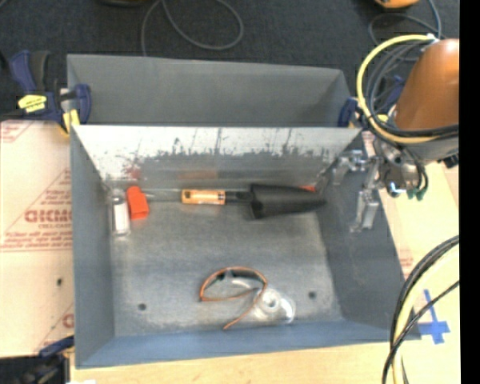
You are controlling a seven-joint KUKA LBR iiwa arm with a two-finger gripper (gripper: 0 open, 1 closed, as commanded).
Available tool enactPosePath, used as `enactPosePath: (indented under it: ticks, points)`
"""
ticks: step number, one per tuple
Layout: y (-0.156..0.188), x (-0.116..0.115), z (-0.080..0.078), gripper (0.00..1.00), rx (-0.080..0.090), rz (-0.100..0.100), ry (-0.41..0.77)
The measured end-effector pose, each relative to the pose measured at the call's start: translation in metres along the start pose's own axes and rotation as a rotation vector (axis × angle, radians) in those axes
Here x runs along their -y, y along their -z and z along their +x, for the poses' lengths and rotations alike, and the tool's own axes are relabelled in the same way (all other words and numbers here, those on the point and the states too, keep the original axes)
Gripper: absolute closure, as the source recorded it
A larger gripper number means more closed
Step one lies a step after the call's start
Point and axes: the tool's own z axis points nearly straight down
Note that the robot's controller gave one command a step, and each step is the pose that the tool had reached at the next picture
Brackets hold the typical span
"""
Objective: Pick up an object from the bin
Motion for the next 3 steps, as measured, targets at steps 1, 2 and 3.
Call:
enactPosePath:
  ticks: [1,2,3]
  points:
    - [0.005,-0.001,-0.001,0.00,0.007,0.001,0.003]
    - [-0.035,-0.031,-0.025,0.00,0.014,0.003,-0.048]
    - [-0.070,-0.058,-0.038,0.00,0.006,0.000,-0.008]
